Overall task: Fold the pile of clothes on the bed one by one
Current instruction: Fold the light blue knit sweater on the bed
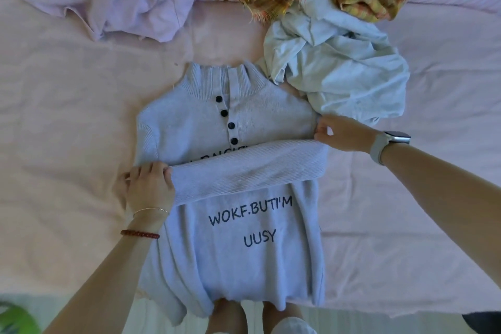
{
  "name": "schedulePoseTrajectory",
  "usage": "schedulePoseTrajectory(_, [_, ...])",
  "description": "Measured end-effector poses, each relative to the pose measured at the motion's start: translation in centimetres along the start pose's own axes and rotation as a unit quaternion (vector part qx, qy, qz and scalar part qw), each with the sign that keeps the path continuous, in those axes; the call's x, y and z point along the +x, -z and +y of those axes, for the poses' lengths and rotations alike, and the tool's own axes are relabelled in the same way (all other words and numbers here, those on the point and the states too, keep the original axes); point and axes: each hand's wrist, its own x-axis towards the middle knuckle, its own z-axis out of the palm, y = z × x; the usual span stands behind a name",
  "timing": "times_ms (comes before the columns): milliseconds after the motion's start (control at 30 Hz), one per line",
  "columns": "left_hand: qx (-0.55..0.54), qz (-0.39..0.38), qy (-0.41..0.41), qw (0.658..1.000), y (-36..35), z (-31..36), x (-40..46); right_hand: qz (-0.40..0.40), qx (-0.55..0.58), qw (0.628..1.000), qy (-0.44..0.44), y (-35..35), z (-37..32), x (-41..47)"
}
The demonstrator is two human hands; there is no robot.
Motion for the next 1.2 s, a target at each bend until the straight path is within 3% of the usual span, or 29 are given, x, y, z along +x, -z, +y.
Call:
schedulePoseTrajectory(100, [-0.027,-0.023,0.014,0.999,0.2,1.1,0.4,-0.003,0.051,0.999,-0.003,0.1,0.2,0.1])
schedulePoseTrajectory(300, [-0.053,-0.108,-0.166,0.979,-0.8,6.7,0.7,-0.036,-0.025,0.998,0.038,-0.7,0.2,0.4])
schedulePoseTrajectory(367, [-0.074,-0.147,-0.137,0.977,-1.6,7.6,1.2,-0.039,-0.015,0.998,0.036,-0.8,0.8,0.4])
schedulePoseTrajectory(467, [-0.121,-0.132,-0.107,0.978,-1.9,7.4,1.6,-0.044,-0.016,0.999,0.023,-0.9,1.2,0.2])
schedulePoseTrajectory(733, [-0.11,-0.101,-0.074,0.986,-1.6,6.0,1.9,0.225,-0.045,0.971,-0.063,-1.8,0.9,-0.1])
schedulePoseTrajectory(933, [-0.083,-0.125,-0.078,0.986,-1.8,7.6,2.3,0.379,0.177,0.907,-0.044,-4.3,-1.0,-0.9])
schedulePoseTrajectory(1067, [-0.055,-0.001,-0.218,0.974,-1.9,9.4,-0.4,0.416,0.295,0.855,-0.092,-9.1,-1.3,-4.7])
schedulePoseTrajectory(1200, [-0.065,-0.016,-0.347,0.935,-2.5,11.9,-5.4,0.333,0.327,0.862,-0.198,-16.0,-0.7,-8.6])
